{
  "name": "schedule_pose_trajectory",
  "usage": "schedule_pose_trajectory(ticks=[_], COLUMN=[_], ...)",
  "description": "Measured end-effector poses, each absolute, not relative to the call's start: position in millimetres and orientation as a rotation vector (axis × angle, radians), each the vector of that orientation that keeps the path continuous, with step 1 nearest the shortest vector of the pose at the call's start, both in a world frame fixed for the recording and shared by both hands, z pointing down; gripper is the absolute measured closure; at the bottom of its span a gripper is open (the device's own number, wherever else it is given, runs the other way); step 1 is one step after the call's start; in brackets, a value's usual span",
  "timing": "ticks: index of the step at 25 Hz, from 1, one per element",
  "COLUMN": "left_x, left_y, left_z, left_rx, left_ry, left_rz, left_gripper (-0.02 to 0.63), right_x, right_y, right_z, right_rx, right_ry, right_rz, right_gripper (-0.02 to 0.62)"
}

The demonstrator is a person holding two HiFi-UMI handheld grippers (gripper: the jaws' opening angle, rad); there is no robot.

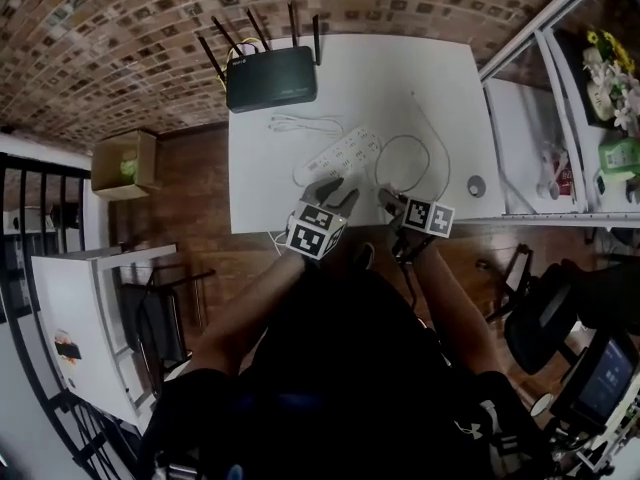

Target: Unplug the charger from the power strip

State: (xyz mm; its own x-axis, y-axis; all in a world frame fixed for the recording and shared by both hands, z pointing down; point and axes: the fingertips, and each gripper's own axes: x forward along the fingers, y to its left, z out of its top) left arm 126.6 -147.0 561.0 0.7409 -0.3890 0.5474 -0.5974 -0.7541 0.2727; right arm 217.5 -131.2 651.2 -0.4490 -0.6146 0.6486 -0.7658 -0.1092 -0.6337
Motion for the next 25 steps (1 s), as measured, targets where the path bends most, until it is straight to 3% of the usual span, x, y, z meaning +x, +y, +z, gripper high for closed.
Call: schedule_pose_trajectory(ticks=[8, 14, 25], left_x=[131.4, 138.2, 158.2], left_y=[-134.2, -131.5, -120.3], left_z=[562.3, 562.9, 566.9], left_rx=[2.465, 2.442, 2.411], left_ry=[-0.818, -0.865, -0.881], left_rz=[0.680, 0.671, 0.662], left_gripper=[0.451, 0.451, 0.451], right_x=[216.0, 237.5, 280.6], right_y=[-127.4, -137.2, -117.9], right_z=[653.1, 645.0, 638.5], right_rx=[1.455, 1.516, 1.598], right_ry=[-2.023, -1.999, -1.953], right_rz=[1.553, 1.506, 1.476], right_gripper=[0.449, 0.382, 0.377])
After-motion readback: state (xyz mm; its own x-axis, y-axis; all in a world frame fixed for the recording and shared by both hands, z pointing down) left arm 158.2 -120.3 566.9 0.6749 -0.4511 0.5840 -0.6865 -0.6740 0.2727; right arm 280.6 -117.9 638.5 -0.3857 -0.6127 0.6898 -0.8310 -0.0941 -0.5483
